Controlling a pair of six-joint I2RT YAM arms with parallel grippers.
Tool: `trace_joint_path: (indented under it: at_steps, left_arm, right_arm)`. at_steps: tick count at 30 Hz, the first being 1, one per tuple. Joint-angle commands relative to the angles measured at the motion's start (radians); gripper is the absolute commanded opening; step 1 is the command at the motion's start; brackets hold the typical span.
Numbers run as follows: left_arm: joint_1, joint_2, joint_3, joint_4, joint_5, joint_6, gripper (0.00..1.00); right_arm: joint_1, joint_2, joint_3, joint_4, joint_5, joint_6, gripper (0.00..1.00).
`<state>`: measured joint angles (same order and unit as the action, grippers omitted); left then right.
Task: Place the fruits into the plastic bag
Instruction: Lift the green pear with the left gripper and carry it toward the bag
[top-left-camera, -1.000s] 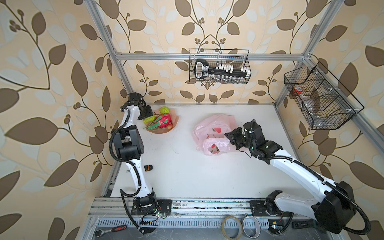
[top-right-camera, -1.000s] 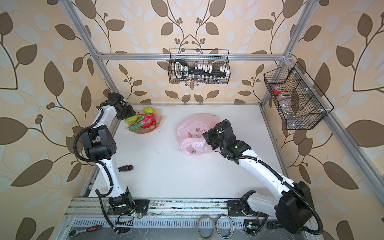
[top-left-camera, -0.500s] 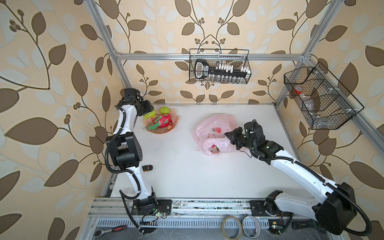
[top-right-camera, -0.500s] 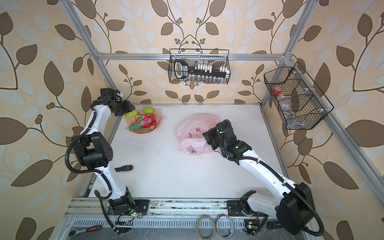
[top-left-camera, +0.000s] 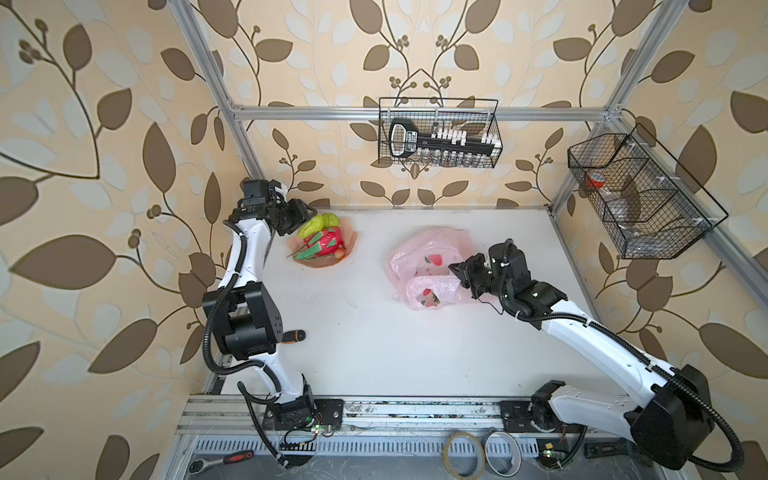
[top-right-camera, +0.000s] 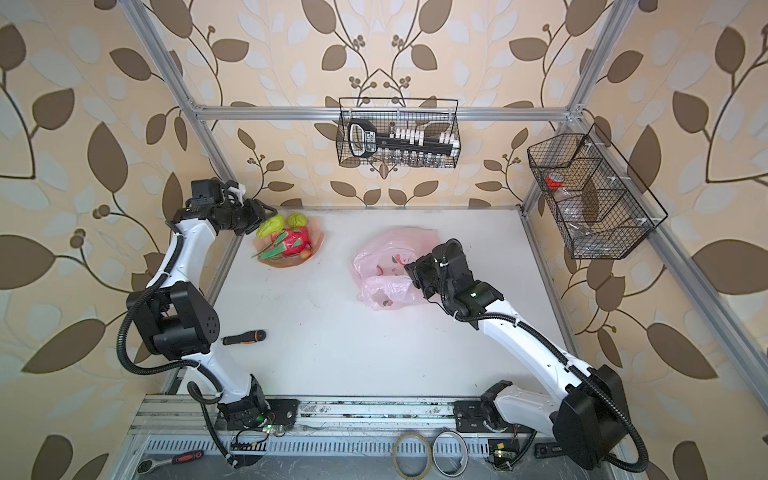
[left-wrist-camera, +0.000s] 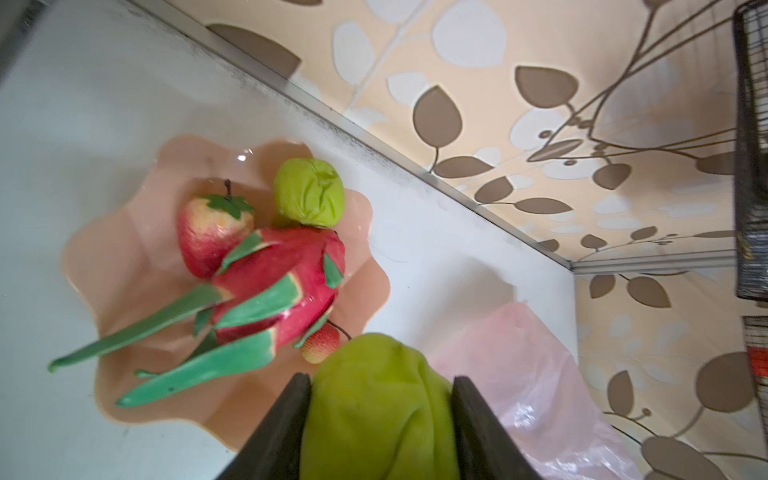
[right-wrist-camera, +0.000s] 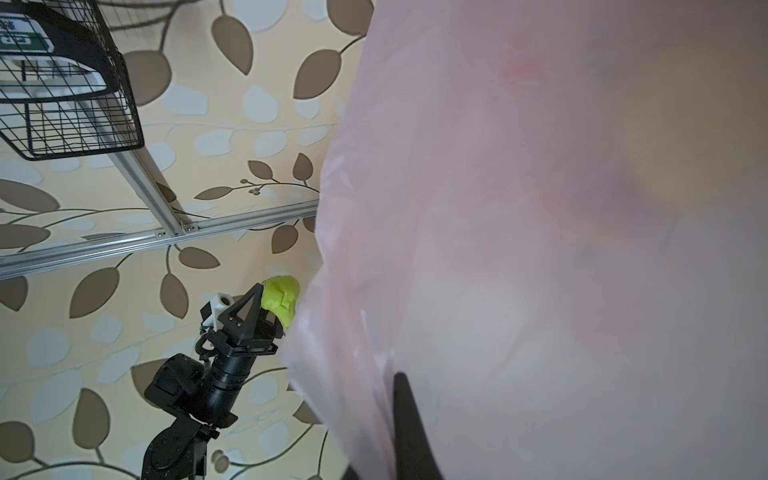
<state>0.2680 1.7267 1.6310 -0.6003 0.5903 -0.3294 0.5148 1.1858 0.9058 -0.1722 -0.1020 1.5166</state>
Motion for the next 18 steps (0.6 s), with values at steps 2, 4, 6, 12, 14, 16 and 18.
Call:
trace_joint_path:
  at_steps: [2, 4, 6, 12, 14, 16, 18]
  left_arm:
    - [-0.029, -0.133, -0.103, 0.062, 0.093, -0.065, 0.45]
    - [-0.060, -0.174, -0.167, 0.062, 0.100, -0.073, 0.45]
    - [-0.109, -0.220, -0.240, 0.063, 0.085, -0.075, 0.45]
    - [-0.266, -0.334, -0.448, 0.096, 0.065, -0.128, 0.45]
    - [-0.314, -0.358, -0.507, 0.115, 0.058, -0.154, 0.44]
    - [-0.354, -0.385, -0.563, 0.150, 0.056, -0.189, 0.44]
    - [-0.396, -0.405, -0.604, 0.173, 0.048, -0.214, 0.44]
  right_arm:
    - [-0.004, 0.014, 0.011, 0.020, -0.018, 0.004, 0.00]
    - [-0.004, 0.016, 0.012, 0.022, -0.021, 0.004, 0.00]
    - [-0.004, 0.019, 0.014, 0.025, -0.025, 0.004, 0.00]
    - [-0.004, 0.027, 0.016, 0.025, -0.029, 0.003, 0.00]
    - [-0.004, 0.027, 0.016, 0.025, -0.029, 0.003, 0.00]
    - [-0.004, 0.028, 0.018, 0.024, -0.030, 0.001, 0.00]
    - [-0.004, 0.028, 0.020, 0.023, -0.031, 0.001, 0.00]
